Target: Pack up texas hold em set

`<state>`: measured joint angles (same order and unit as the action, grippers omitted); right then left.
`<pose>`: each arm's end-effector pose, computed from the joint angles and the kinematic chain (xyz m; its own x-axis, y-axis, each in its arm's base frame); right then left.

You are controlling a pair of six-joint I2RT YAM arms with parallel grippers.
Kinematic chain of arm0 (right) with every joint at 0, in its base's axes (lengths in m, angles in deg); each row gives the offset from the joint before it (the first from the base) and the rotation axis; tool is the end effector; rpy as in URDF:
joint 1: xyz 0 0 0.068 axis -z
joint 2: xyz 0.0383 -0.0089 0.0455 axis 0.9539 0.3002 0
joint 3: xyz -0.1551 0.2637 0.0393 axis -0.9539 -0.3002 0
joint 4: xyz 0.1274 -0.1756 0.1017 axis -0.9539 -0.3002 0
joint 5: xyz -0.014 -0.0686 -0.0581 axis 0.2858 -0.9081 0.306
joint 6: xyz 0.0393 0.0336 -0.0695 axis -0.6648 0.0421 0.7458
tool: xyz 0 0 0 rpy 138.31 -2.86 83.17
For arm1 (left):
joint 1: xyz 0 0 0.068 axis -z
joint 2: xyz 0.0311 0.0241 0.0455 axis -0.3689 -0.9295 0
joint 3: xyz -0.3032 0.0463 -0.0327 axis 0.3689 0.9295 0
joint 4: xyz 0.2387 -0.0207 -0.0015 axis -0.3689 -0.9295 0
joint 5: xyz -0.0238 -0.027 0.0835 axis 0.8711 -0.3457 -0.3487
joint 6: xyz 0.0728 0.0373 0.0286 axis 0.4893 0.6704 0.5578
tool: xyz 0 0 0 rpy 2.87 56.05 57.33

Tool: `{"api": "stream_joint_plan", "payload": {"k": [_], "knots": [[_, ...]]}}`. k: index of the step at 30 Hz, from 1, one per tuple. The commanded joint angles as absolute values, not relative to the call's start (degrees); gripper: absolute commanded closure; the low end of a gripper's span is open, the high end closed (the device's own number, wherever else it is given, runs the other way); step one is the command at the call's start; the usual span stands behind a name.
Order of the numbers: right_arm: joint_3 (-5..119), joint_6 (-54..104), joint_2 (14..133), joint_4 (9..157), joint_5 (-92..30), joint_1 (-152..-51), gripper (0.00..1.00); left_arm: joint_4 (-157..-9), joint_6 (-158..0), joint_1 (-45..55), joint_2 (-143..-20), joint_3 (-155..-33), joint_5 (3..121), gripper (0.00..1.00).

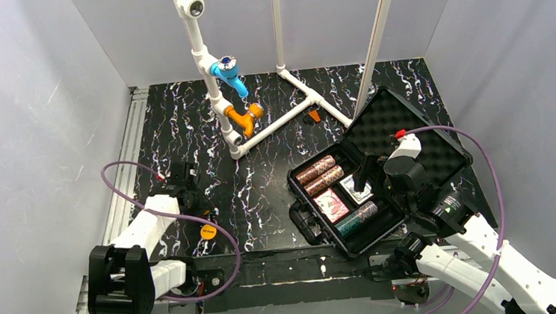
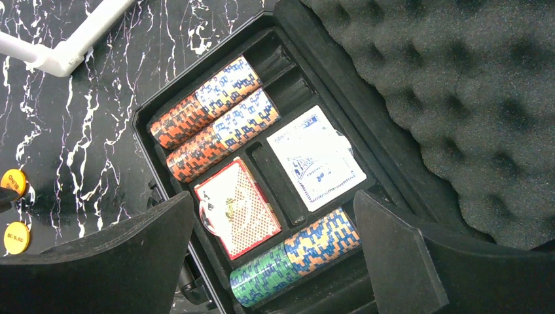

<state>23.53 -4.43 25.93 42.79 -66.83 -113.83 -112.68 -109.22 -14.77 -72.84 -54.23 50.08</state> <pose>0.0985 0.0380 0.2977 -0.4829 0.2652 -0.8346 0.0093 0.9545 0.2979 0.1881 -0.0181 0.1823 -0.7097 -0.5889 -0.3866 -0.5184 0.8082 -0.2794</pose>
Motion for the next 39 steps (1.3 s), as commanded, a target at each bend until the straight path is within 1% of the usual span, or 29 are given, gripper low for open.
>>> {"api": "stream_joint_plan", "payload": {"k": [1, 9, 11, 13, 14, 15, 16, 19, 22, 25, 32, 39], "knots": [[25.2, -4.8, 25.4, 42.9, -68.2, -113.9, 0.0, -115.3, -108.3, -10.6, -71.3, -55.3, 49.2, 0.68], [25.3, -4.8, 25.6, 42.8, -68.4, -113.9, 0.0, -116.3, -110.0, -2.0, -75.0, -58.5, 46.5, 0.68], [25.3, -4.8, 25.6, 42.7, -68.5, -113.9, 0.0, -117.4, -110.3, -0.8, -75.1, -59.5, 45.3, 0.67], [25.4, -4.9, 25.6, 42.6, -68.6, -113.9, 0.0, -118.9, -110.5, -0.5, -73.9, -60.3, 42.3, 0.6], [25.3, -4.9, 25.6, 42.7, -68.6, -113.9, 0.0, -121.2, -110.6, -0.7, -73.6, -61.8, 38.0, 0.47], [25.3, -4.8, 25.8, 42.8, -68.6, -113.9, 0.0, -122.8, -110.3, -1.1, -74.3, -63.0, 36.4, 0.41], [25.3, -4.9, 25.9, 42.7, -68.5, -113.9, 0.0, -124.1, -109.8, -3.5, -75.8, -64.6, 36.2, 0.37], [25.2, -4.8, 25.7, 42.8, -68.7, -113.9, 0.0, -123.2, -107.8, -9.2, -79.1, -65.2, 37.7, 0.35], [24.9, -4.7, 26.0, 43.1, -68.6, -113.9, 0.0, -121.4, -108.2, -12.0, -81.6, -64.7, 39.2, 0.32], [24.9, -4.4, 26.1, 43.2, -68.6, -113.9, 0.0, -117.4, -107.5, -12.2, -83.2, -63.7, 41.9, 0.31], [24.8, -4.4, 26.3, 43.4, -68.6, -113.9, 0.0, -116.0, -107.4, -12.2, -84.5, -63.3, 41.8, 0.28], [24.8, -4.2, 26.5, 43.5, -68.6, -113.9, 0.0, -116.5, -107.7, -12.2, -86.6, -63.7, 40.1, 0.32]]}}
